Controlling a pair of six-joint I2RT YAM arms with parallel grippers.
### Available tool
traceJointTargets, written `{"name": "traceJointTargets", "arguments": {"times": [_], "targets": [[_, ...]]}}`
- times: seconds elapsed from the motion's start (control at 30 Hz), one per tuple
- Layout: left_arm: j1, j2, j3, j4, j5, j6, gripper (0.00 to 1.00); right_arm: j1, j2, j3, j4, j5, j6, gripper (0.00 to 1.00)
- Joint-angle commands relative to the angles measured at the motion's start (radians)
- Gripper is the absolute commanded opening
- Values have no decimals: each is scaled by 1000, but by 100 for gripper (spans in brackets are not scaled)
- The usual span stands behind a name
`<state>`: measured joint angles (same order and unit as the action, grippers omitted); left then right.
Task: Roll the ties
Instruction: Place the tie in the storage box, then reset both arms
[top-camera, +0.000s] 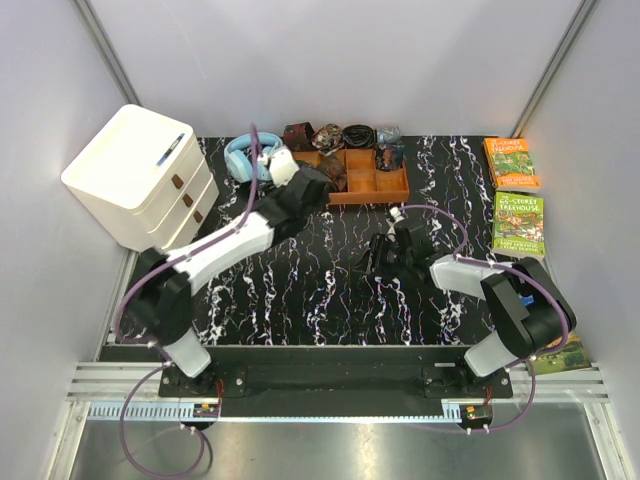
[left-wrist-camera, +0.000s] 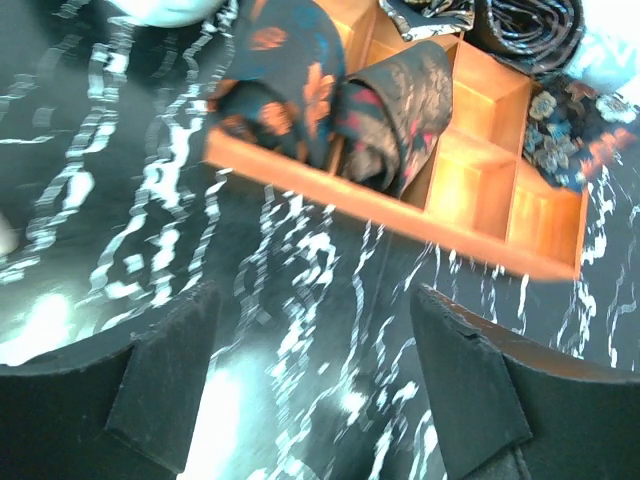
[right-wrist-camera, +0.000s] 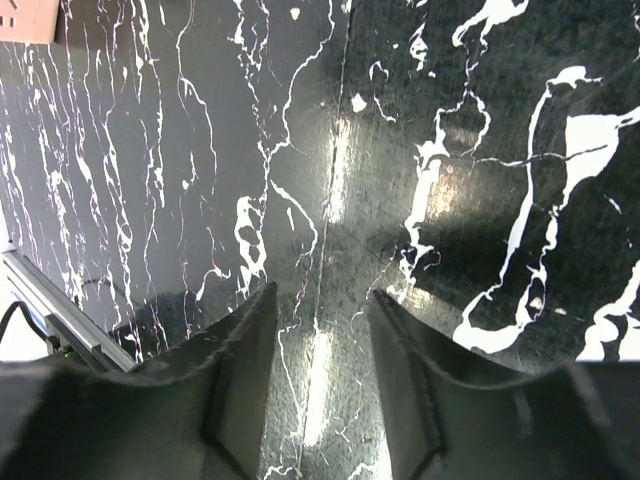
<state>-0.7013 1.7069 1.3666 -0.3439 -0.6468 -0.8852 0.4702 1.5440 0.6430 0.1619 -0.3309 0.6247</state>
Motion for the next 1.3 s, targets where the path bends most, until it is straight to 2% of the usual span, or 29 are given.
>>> {"name": "traceJointTargets", "arguments": {"times": [0.0, 0.1, 0.23, 0.3, 0.33, 0.5, 0.57, 0.63, 0.7, 0.8, 0.83, 0.9, 0.93, 1.03, 1.1, 1.27], "targets": [[-23, -220, -191, 34, -76, 49, 78, -8, -45, -16, 53, 15, -6, 57], [-44, -364, -352, 43, -94, 42, 78, -8, -64, -28, 59, 20, -2, 64], [-50, -512, -558, 97, -93, 89, 78, -8, -90, -46, 77, 41, 12, 67], [-52, -584, -601, 111, -103, 149, 78, -7, -94, -30, 56, 47, 20, 68], [-52, -607, -635, 112, -111, 167, 78, -8, -97, -22, 41, 49, 26, 99], [-52, -782, -734, 170, -152, 322, 80, -8, -179, 23, -5, 98, 24, 100], [-49, -841, -779, 197, -177, 360, 82, -8, -226, 72, -85, 182, -20, 100], [-43, -866, -804, 197, -195, 361, 90, -8, -277, 89, -113, 258, -57, 100], [-40, -886, -822, 215, -197, 376, 93, -8, -317, 89, -108, 309, -94, 100], [-40, -892, -866, 287, -188, 428, 94, -8, -401, 40, -46, 436, -166, 100], [-41, -888, -879, 295, -188, 433, 94, -8, -439, 23, -17, 528, -207, 100], [-41, -860, -879, 287, -195, 427, 94, -8, -470, -15, -10, 657, -241, 100], [-41, -850, -874, 284, -194, 422, 95, -8, -496, -29, -4, 773, -293, 100], [-41, -814, -865, 269, -200, 379, 98, -8, -557, -106, 60, 912, -411, 100], [-40, -796, -847, 233, -171, 387, 99, -8, -584, -161, 99, 929, -465, 100], [-49, -871, -903, 324, -102, 457, 99, -11, -598, -243, 208, 964, -539, 100]]}}
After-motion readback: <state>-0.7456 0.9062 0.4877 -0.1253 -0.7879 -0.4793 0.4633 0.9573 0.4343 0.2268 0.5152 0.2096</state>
